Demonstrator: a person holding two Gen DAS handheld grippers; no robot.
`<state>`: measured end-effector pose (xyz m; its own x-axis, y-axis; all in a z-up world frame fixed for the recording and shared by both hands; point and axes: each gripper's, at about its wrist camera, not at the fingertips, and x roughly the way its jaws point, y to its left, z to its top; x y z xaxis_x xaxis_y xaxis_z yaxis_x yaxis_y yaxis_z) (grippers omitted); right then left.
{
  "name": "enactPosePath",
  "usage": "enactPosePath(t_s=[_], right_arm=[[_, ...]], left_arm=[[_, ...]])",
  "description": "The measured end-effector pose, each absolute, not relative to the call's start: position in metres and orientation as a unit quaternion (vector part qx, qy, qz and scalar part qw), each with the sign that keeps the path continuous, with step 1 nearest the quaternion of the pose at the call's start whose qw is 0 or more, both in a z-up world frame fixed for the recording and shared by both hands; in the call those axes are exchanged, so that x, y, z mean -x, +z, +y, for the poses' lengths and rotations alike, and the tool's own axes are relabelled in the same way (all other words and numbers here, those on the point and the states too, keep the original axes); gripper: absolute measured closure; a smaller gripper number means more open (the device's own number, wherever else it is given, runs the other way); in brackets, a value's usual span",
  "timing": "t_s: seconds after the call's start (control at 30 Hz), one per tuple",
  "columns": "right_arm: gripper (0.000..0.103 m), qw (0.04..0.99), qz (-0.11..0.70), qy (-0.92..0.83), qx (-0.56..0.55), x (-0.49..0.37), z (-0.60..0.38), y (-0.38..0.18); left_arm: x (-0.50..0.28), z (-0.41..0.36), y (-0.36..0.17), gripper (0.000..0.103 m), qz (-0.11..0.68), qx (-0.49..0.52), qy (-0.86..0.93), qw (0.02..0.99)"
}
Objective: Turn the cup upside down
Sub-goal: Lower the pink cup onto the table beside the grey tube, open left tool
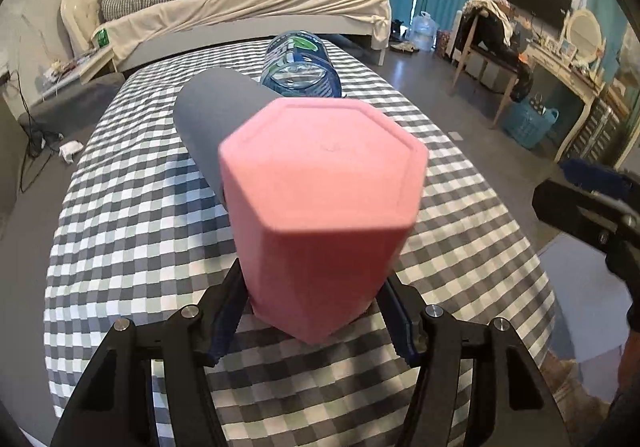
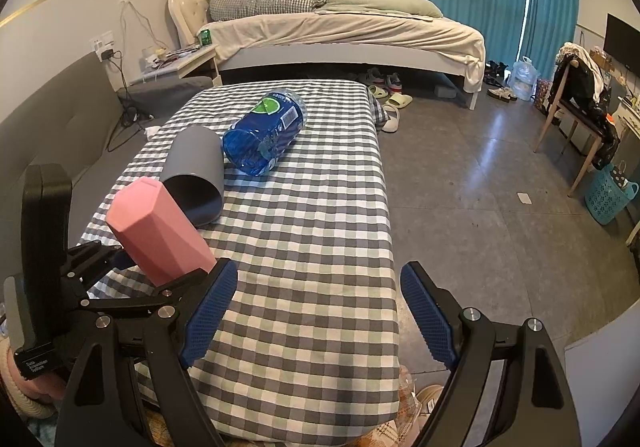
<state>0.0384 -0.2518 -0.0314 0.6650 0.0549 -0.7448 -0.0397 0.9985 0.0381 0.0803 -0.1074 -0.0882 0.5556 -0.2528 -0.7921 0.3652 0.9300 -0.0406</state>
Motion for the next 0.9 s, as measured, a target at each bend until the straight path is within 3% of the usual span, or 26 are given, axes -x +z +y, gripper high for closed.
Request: enactPosePath(t_s=[0.1, 0.13, 0.2, 0.57, 0.9], right_arm=[[0.019, 0.912, 0.408, 0.026, -0.008, -0.038, -0.252, -0.031], [0.019, 0.912, 0.408, 0.026, -0.007, -0.038, -0.251, -0.031], [0.019, 0.911, 0.412, 0.026, -0.006, -0.037, -0.251, -0.03], [0.019, 0.919, 0.394, 0.004, -0.001, -0.02, -0.251, -0.009], [0.019, 0.933, 0.36, 0.015, 0.003, 0.004, -0.237, 0.013]], left_arm=[[-0.076, -0.115, -0.091, 0.034, 0.433, -0.092, -0.174, 0.88], [-0.075, -0.117, -0.093, 0.025, 0.438, -0.094, -0.181, 0.875], [-0.072, -0.12, -0.096, 0.016, 0.441, -0.097, -0.19, 0.872], [-0.051, -0.1, -0.072, 0.016, 0.428, -0.078, -0.197, 0.878], [-0.015, -0.061, -0.005, 0.016, 0.345, -0.025, -0.171, 0.923]])
